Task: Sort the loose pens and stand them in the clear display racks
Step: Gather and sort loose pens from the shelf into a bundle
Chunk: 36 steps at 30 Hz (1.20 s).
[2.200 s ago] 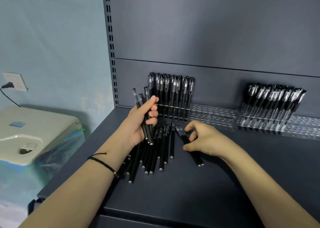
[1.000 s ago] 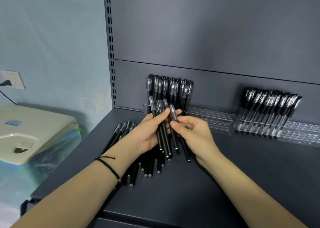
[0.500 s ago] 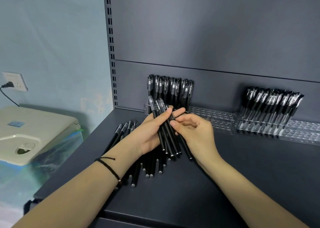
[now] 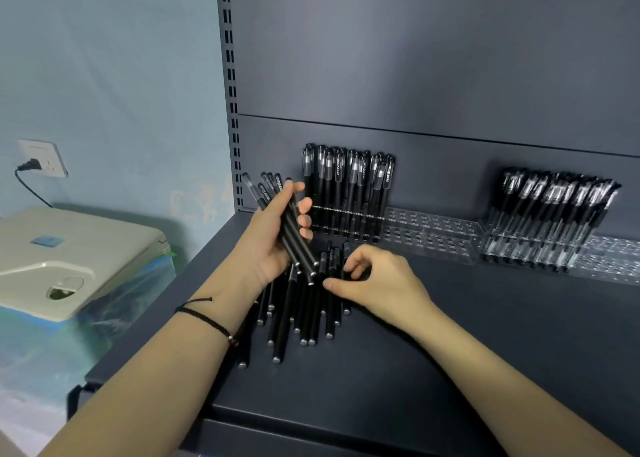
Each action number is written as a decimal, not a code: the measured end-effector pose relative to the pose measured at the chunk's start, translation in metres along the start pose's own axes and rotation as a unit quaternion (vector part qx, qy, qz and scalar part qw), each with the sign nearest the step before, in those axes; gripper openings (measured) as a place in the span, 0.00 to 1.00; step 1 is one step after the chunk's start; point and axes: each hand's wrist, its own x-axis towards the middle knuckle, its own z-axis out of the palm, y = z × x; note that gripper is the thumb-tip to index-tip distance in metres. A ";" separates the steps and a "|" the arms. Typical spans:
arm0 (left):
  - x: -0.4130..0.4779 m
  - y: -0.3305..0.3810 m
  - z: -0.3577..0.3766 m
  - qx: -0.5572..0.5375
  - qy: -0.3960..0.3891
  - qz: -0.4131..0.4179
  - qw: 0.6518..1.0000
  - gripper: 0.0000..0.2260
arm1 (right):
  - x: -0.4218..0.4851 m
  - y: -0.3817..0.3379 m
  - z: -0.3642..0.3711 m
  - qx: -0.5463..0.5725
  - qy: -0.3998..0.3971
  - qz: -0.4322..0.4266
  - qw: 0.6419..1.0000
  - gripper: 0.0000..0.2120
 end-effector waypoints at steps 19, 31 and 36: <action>-0.001 -0.006 -0.001 0.041 -0.002 -0.034 0.999 0.06 | 0.010 0.016 -0.040 -0.036 -0.101 0.111 0.988 0.21; -0.007 -0.008 0.006 0.054 -0.009 -0.054 0.997 0.10 | 0.009 0.015 -0.038 -0.022 -0.060 0.092 0.994 0.08; -0.007 -0.011 0.008 0.036 0.018 -0.053 0.998 0.06 | 0.009 0.014 -0.034 0.153 0.089 0.059 0.982 0.06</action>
